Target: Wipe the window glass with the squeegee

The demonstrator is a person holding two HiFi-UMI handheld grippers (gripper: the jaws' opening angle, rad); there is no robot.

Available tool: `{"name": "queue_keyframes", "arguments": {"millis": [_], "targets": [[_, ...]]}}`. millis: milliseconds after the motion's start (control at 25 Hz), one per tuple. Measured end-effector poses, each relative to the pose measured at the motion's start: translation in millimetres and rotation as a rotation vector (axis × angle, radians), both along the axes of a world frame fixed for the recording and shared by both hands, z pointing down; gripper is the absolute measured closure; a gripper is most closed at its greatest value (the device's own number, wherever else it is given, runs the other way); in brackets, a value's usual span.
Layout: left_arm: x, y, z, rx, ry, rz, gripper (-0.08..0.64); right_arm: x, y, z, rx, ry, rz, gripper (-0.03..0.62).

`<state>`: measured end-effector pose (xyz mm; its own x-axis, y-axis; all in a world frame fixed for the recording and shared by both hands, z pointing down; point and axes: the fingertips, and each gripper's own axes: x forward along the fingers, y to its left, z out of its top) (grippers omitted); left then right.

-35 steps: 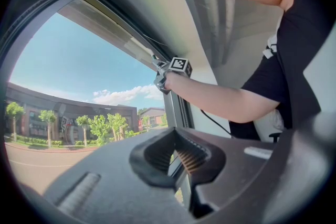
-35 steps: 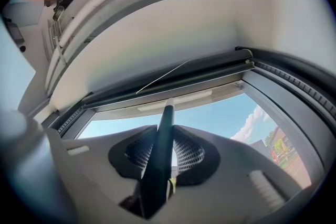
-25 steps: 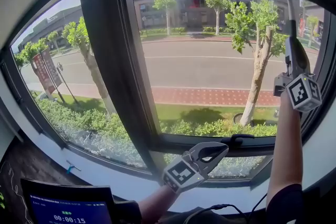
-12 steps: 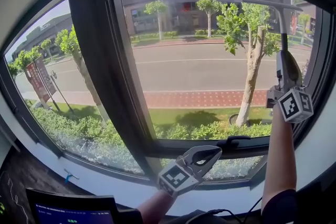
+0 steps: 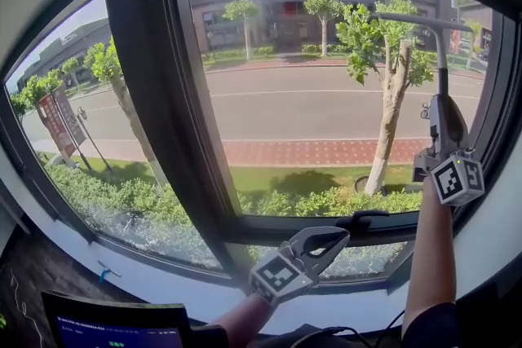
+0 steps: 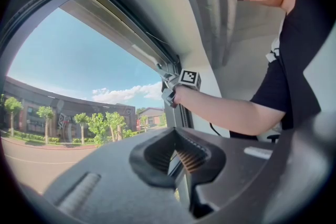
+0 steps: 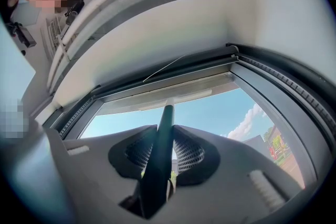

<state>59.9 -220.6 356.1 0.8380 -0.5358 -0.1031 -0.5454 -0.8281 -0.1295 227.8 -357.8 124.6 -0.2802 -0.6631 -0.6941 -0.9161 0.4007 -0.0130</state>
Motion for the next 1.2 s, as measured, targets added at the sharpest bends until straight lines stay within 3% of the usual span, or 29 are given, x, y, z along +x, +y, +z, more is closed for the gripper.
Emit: {"name": "queue_keyframes", "arguments": {"millis": [1200], "targets": [[19.2,7.9,15.3,-0.035,-0.004,0.052,0.557,4.0,14.8,99.2,-0.120,-0.007,-0.001,0.494]]}}
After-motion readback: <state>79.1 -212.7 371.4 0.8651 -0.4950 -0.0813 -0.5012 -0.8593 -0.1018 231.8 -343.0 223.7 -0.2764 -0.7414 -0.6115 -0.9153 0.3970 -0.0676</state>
